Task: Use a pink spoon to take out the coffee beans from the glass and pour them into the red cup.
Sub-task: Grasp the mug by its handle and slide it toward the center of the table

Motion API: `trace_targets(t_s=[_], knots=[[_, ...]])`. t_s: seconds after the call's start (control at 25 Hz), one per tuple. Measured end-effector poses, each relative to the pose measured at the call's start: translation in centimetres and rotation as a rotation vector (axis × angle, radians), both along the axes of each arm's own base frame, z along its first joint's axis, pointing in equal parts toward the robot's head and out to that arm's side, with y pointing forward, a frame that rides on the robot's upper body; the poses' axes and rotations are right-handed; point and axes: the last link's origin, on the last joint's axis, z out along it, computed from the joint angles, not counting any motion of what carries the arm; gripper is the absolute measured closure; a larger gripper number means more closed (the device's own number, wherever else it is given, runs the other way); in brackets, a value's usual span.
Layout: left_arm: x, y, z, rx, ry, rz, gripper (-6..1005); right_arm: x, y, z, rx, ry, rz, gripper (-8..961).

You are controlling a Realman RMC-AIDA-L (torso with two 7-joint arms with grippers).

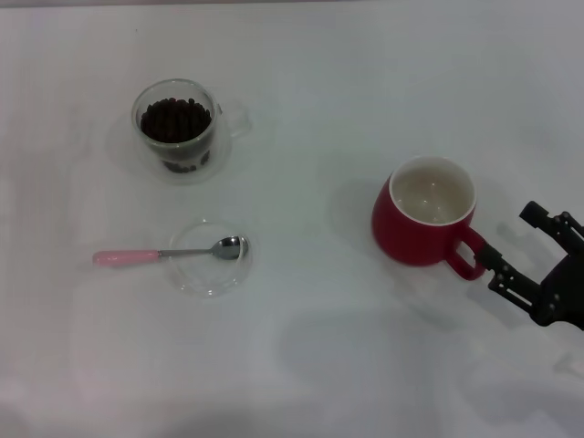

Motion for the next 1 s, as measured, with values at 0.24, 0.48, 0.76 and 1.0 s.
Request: trace_targets(t_s=[0.24, 0.48, 0.76, 1.0], knots=[[0.0, -0.4, 0.2, 0.012, 0.007, -0.014, 125, 0.1, 0.7, -0.9, -0.040, -0.029, -0.007, 83], [0.0, -0.6, 0.2, 0.013, 0.008, -0.014, 123, 0.1, 1.1, -1.2, -0.065, -0.035, -0.007, 83], [-0.1, -0.6, 0.2, 0.017, 0.006, -0.011, 123, 0.4, 1.9, -1.5, -0.084, -0.057, -0.033, 83], [0.0, -0.5, 0.3, 0.020, 0.005, -0.011, 124, 1.1, 3.0, -1.7, -0.080, -0.100, -0.076, 83]])
